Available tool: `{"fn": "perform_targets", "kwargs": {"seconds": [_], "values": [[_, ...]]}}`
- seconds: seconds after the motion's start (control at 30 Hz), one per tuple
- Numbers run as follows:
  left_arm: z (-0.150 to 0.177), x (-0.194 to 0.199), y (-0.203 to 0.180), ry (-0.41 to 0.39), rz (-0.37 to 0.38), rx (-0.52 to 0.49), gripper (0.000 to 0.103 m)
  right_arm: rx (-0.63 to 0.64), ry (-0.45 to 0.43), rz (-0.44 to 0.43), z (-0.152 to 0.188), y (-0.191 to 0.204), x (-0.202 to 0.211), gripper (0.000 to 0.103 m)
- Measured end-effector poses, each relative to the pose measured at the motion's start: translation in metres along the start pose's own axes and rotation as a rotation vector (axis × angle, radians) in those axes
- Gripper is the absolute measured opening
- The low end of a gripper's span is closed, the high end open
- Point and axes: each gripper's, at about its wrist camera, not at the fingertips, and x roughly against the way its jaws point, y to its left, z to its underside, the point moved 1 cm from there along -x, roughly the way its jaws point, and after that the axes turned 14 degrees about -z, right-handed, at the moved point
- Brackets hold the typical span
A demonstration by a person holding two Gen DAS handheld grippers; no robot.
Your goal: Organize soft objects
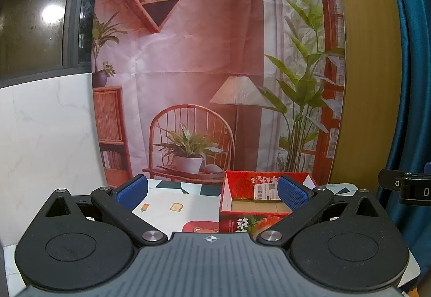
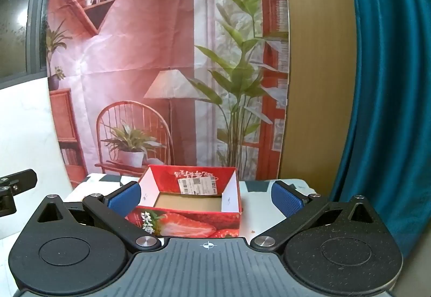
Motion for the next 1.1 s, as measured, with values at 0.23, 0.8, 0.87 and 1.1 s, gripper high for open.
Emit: {"fn": "perform_targets", "kwargs": {"seconds": [0.23, 0.8, 0.87, 1.1], "values": [[0.0001, -0.0018, 0.0000, 0.005, 0.002, 0.001, 0.103, 0.000, -0.002, 0.000, 0.0018, 0.0006, 0.0004, 0.103], [0.0033, -0.0033, 0.0000, 0.011, 0.007, 0.002, 0.103, 0.000, -0.003, 0.002, 0.0043, 0.0007, -0.0008, 0.103], [0.0035, -0.0033, 0.0000, 0.010, 0.007, 0.002, 0.103, 0.000, -0.003, 0.001, 0.0043, 0.0007, -0.0009, 0.103], [0.0034, -0.0036, -0.0013, 0.012, 0.010, 0.003, 0.103, 0.001, -0.003, 0.001, 0.0047, 0.0007, -0.0009, 0.103]]}}
